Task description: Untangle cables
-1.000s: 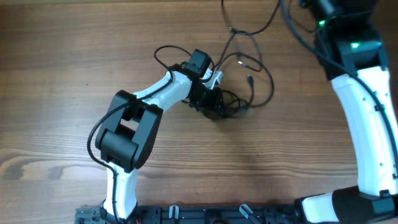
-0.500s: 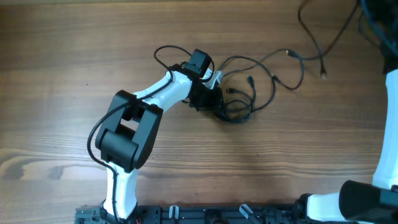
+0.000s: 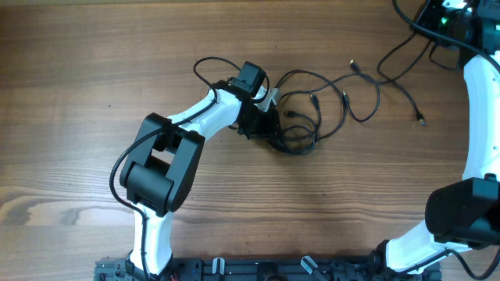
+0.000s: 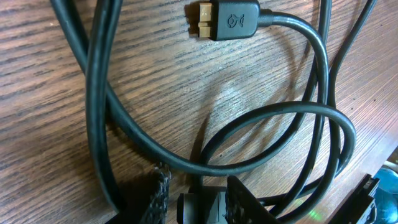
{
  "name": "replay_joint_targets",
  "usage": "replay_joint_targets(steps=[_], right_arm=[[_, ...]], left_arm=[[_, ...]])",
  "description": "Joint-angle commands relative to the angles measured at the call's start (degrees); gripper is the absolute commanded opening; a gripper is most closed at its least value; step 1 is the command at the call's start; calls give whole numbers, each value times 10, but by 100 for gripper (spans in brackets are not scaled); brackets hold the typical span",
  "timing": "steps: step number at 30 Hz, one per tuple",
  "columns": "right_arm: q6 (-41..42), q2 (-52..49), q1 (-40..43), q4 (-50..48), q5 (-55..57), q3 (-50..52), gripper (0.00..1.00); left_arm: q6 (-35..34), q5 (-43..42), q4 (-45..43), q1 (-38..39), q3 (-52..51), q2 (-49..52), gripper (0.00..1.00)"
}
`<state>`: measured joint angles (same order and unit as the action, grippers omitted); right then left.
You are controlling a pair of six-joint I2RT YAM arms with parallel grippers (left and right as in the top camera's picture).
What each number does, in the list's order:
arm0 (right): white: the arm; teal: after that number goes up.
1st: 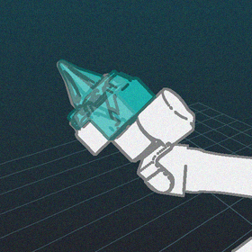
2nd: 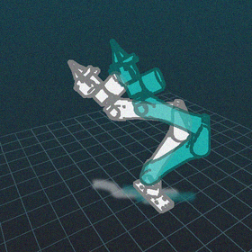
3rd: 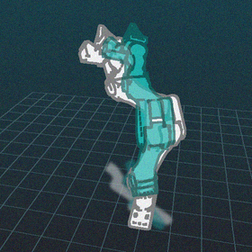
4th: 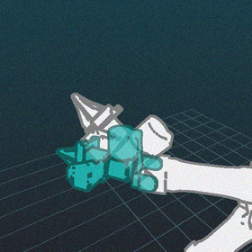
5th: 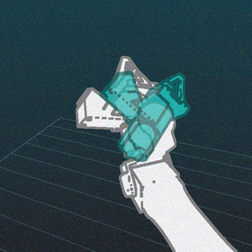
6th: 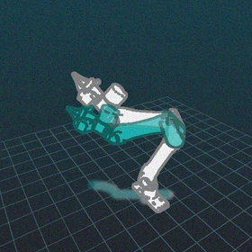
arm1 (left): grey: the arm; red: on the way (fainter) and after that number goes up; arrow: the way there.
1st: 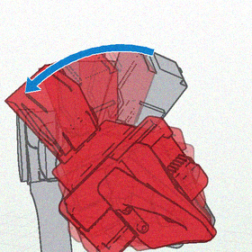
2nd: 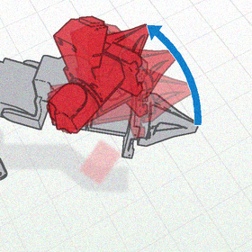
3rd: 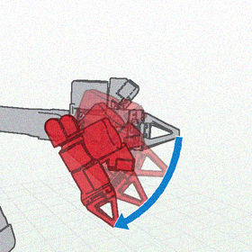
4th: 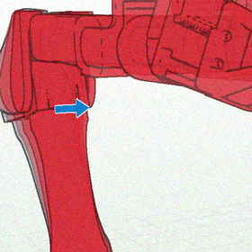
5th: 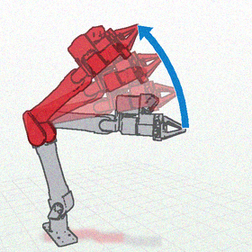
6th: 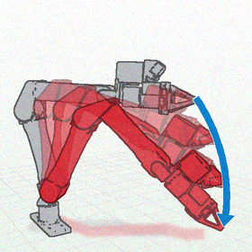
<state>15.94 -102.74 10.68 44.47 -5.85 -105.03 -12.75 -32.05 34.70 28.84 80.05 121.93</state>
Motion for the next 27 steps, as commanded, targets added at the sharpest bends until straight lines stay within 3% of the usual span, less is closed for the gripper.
replay_joint_targets(steps=[1, 7, 10, 14, 21, 22, 26, 27], right_arm=[[26, 38, 4, -30, 168, -27, 4], [42, 79, 33, -60, 271, -53, 4], [86, 63, 58, -5, 342, -51, 4], [129, -5, 91, 62, 336, -51, 4], [117, -120, 103, 73, 273, -51, 5], [110, -139, 103, 73, 266, -51, 9], [111, -185, 104, 81, 245, -51, 52], [110, -191, 104, 85, 230, -51, 67]], left_arm=[[-3, 21, 2, 3, -2, 16, 32], [-3, 21, 2, 3, -2, 16, 31], [-3, 26, 2, 3, -2, 16, 32], [-3, 26, 2, 3, -3, 16, 32], [-3, 26, 2, 3, -3, 16, 36], [-3, 26, 2, 3, -3, 16, 37], [-3, 26, 2, 3, -3, 16, 40], [-3, 26, 2, 3, -3, 16, 41]])
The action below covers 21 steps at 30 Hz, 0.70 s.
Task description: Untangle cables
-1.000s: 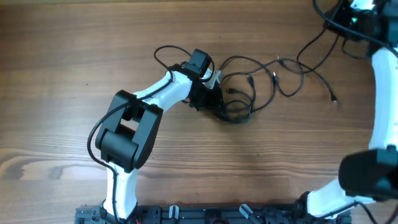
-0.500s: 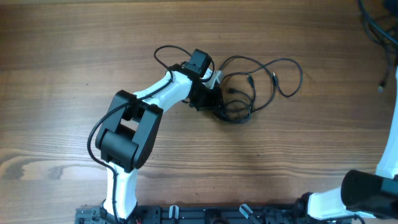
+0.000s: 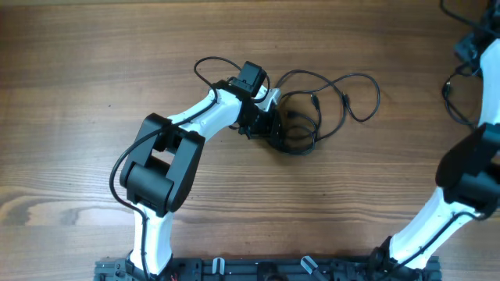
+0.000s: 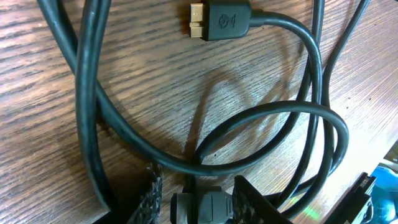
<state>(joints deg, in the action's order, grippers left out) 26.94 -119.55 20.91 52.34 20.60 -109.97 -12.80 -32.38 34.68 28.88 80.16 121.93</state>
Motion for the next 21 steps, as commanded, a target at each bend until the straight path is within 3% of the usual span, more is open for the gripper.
replay_joint_targets(steps=[1, 2, 12, 17, 21], right_arm=[[0, -25, 2, 9, -48, -2, 88], [0, -25, 2, 11, -71, -2, 100], [-47, 96, 2, 30, -230, -66, 100], [-135, 193, 2, -2, -341, -66, 100], [-151, 223, -1, 32, -434, -66, 100]], left_arm=[[-3, 29, 3, 3, -4, 16, 42], [-3, 29, 3, 3, -4, 16, 43], [-3, 29, 2, 3, -4, 16, 46], [-3, 29, 2, 3, -4, 16, 47], [-3, 29, 12, -14, 6, -10, 46]])
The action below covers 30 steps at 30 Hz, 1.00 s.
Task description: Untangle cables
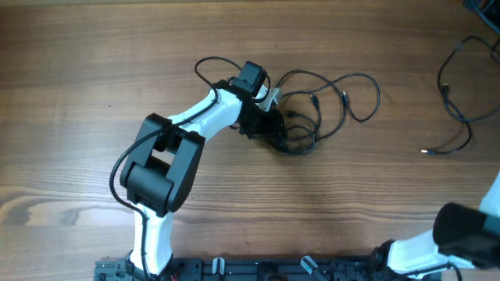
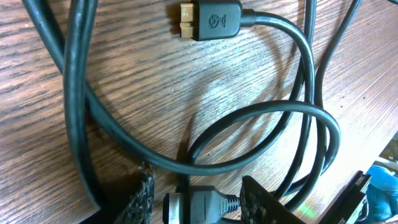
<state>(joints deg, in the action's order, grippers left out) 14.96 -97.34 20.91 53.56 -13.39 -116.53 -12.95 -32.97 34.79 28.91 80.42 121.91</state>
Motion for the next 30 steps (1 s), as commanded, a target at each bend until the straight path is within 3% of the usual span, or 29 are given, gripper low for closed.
replay_joint_targets(steps=[1, 6, 11, 18, 30], right_arm=[[-47, 1, -5, 33, -131, -1, 100], [-90, 1, -48, 87, -180, 0, 100], [-97, 0, -108, 102, -127, 8, 99], [42, -16, -122, 113, -10, 27, 100], [40, -56, -122, 134, -6, 27, 100]], left_arm=[[-2, 42, 20, -23, 7, -26, 46], [-10, 59, 36, -63, 15, -163, 49], [-16, 118, 68, -61, 15, -250, 49], [-125, 208, 76, -26, 2, -223, 49], [-191, 196, 87, 21, 2, -110, 43]])
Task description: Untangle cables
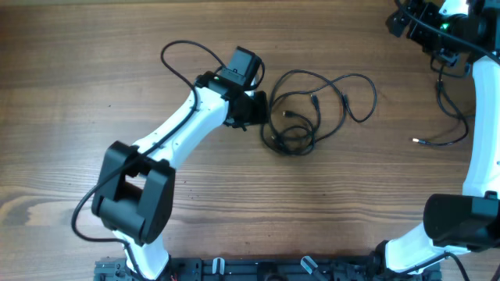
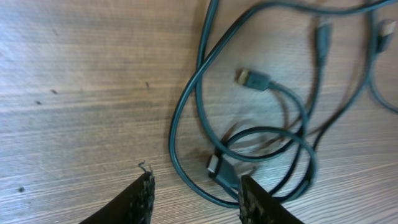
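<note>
A heap of looped black cables (image 1: 301, 117) lies at mid-table. My left gripper (image 1: 248, 109) is just to its left, open and empty; in the left wrist view the gripper (image 2: 196, 190) is raised, and a silver-tipped plug (image 2: 221, 169) and a gold-tipped plug (image 2: 252, 78) lie beyond its fingertips (image 2: 146, 186). A separate thin black cable (image 1: 437, 143) lies at the right, apart from the heap. My right gripper (image 1: 418, 23) is at the far right corner near that cable's upper end; its jaws are hidden.
The table is bare wood (image 1: 94, 117). A thin black wire (image 1: 176, 51) arcs from the left arm's wrist over the table to the far left of the heap. The right arm's white link (image 1: 480, 125) runs along the right edge.
My left gripper has drawn up and to the left, off the heap, so the wrist view takes in much more cable. The right gripper is back in view at the far right corner.
My left gripper sat low in the heap with a plug between its fingers, while a thin cable ran from the heap to the right gripper. That cable then came clear of the heap and lay at the right. The left fingers widened, then left the plug on the table.
</note>
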{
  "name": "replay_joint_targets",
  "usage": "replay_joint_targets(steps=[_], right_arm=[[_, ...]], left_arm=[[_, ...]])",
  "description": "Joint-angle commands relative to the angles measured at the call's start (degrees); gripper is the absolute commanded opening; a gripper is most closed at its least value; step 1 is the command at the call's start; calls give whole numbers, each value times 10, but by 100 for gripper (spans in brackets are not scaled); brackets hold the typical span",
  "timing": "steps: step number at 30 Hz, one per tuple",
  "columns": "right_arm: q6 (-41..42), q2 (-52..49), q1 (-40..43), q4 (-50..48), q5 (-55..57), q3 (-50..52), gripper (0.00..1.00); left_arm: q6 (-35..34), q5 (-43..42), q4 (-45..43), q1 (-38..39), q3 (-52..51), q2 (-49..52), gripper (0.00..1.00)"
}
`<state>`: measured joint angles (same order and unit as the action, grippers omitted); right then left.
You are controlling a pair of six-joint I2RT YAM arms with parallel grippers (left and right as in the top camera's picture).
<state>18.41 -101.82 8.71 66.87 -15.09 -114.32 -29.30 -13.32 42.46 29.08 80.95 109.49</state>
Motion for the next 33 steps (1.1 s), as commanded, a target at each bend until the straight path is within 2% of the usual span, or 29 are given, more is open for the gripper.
replay_joint_targets(steps=[1, 5, 7, 15, 20, 33], right_arm=[[-3, -12, 0, 0, 11, 5, 100], [-4, -12, 0, 2, 11, 5, 100], [-4, -12, 0, 3, 11, 5, 100], [-4, -12, 0, 13, 11, 5, 100], [-4, -12, 0, 14, 11, 5, 100], [-4, -12, 0, 24, 9, 5, 100]], left_arm=[[-28, -1, 17, 25, -3, 17, 42], [-27, -1, 50, 63, -3, 37, 42], [-37, -1, 51, 77, -4, 47, 38], [-164, 0, 45, 82, -4, 83, 22], [-196, 6, 27, 81, -4, 86, 23], [-210, -1, 10, 76, -4, 112, 25]])
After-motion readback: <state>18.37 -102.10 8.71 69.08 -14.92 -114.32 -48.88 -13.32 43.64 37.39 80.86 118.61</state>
